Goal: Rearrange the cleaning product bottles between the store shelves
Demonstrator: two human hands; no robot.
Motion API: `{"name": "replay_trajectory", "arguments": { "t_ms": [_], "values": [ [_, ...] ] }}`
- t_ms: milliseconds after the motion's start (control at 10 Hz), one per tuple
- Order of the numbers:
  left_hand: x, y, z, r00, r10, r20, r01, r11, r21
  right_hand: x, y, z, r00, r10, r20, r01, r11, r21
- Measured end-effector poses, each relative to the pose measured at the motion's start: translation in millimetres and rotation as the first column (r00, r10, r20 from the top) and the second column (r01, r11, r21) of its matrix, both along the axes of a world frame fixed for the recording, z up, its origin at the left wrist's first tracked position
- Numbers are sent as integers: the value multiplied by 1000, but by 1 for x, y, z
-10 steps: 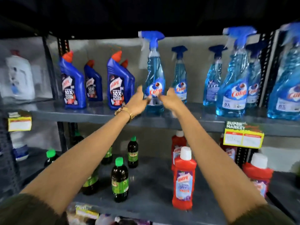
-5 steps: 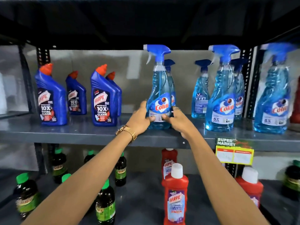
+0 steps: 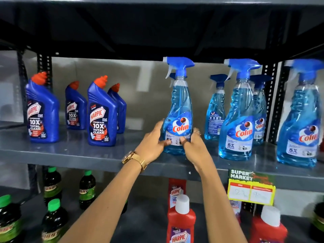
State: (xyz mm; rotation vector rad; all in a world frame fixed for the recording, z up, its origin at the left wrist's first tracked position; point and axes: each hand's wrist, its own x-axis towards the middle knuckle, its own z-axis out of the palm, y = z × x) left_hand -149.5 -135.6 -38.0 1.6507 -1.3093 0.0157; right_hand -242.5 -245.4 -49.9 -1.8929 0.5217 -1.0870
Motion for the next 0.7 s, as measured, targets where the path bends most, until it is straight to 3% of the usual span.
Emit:
{"name": "replay_trajectory", "arguments": {
  "t_ms": [100, 600, 700],
  "values": [
    [0, 2, 0, 998, -27, -61, 27, 1000, -3, 1, -3, -1, 1000, -1, 18, 1, 1000, -8],
    [-5, 7, 2, 1000, 19, 18, -20, 999, 28, -12, 11, 5, 1000, -24, 5, 24, 997, 73],
    [-3, 6, 0, 998, 43, -46, -42, 999, 21, -17, 14, 9, 993, -121, -14, 121, 992, 38]
  ]
}}
